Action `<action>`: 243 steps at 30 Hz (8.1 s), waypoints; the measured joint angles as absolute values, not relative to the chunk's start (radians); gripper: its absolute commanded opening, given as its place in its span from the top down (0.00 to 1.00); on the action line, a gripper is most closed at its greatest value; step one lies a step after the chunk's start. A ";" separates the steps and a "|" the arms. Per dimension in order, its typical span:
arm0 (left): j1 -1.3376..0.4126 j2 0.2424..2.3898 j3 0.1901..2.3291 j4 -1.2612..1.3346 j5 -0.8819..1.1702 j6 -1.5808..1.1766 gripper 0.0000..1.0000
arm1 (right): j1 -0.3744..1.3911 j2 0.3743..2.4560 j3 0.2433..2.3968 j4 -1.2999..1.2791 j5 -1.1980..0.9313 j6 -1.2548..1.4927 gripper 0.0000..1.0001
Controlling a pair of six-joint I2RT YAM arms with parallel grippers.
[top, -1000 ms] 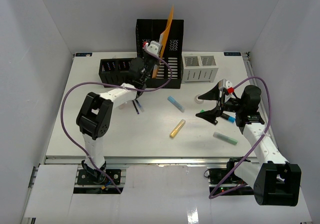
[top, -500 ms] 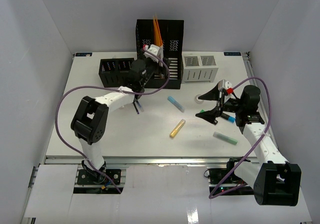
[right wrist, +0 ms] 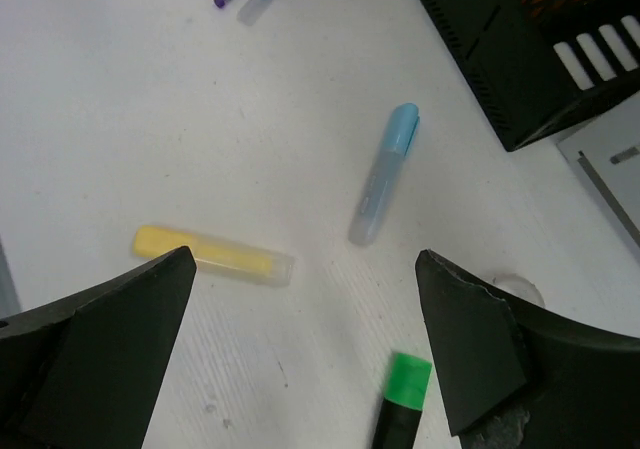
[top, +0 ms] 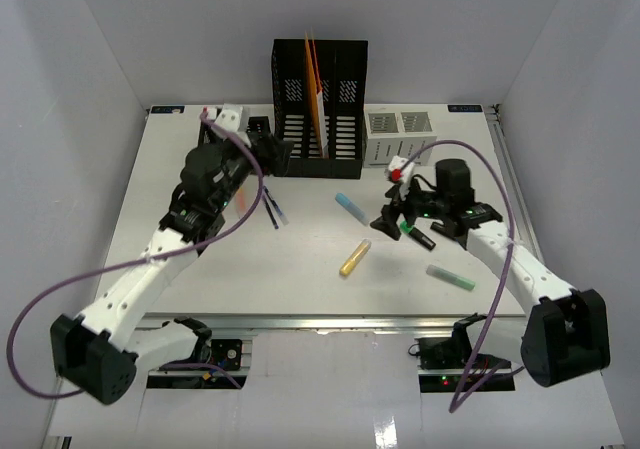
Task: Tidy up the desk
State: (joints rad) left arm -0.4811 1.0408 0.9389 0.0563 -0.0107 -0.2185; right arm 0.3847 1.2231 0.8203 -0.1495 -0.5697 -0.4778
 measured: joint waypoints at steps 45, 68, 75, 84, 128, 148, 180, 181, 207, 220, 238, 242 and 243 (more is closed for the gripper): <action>-0.468 0.525 0.569 -0.285 -0.142 -0.309 0.02 | 0.597 1.745 1.194 -0.335 -0.233 -0.446 0.92; -0.468 0.542 0.569 -0.286 -0.138 -0.316 0.02 | 0.210 1.462 1.186 -0.045 -0.558 -0.347 0.92; -0.468 0.554 0.569 -0.291 -0.139 -0.316 0.02 | 0.105 1.518 1.084 0.444 -0.568 -0.113 0.92; -0.468 0.591 0.569 -0.294 -0.145 -0.316 0.02 | 0.102 1.845 1.183 0.871 -0.603 0.151 0.92; -0.451 0.791 0.570 -0.282 -0.133 -0.412 0.33 | 0.103 1.877 1.259 0.755 -0.630 0.074 0.26; -0.116 1.769 1.179 -0.432 -0.078 -0.467 0.35 | 0.097 1.195 0.866 -0.092 -0.961 -0.308 0.22; -0.120 1.887 1.211 -0.392 -0.151 -0.375 0.63 | 0.059 1.134 0.820 -0.056 -1.005 -0.326 0.21; -0.120 1.882 1.203 -0.385 -0.151 -0.376 0.66 | 0.058 1.134 0.820 -0.055 -1.006 -0.326 0.21; -0.181 1.091 0.759 -0.020 0.539 -0.305 0.84 | 0.212 1.199 0.832 -0.052 -1.176 -0.291 0.21; -0.539 1.160 0.625 0.443 0.524 -0.337 0.84 | 0.469 1.360 0.985 0.130 -0.849 0.276 0.10; -0.685 1.386 0.778 0.532 0.327 -0.319 0.82 | 0.497 1.335 0.985 0.132 -0.471 0.445 0.59; -0.685 1.394 0.789 0.531 0.321 -0.316 0.59 | 0.498 1.327 0.985 0.142 -0.477 0.445 0.69; -0.685 1.399 0.792 0.532 0.321 -0.315 0.47 | 0.498 1.327 0.985 0.144 -0.478 0.443 0.73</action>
State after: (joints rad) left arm -0.6849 1.3992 0.7922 0.5316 0.3210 -0.3153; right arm 0.4983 1.3274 0.9848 0.1436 -0.4783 0.4427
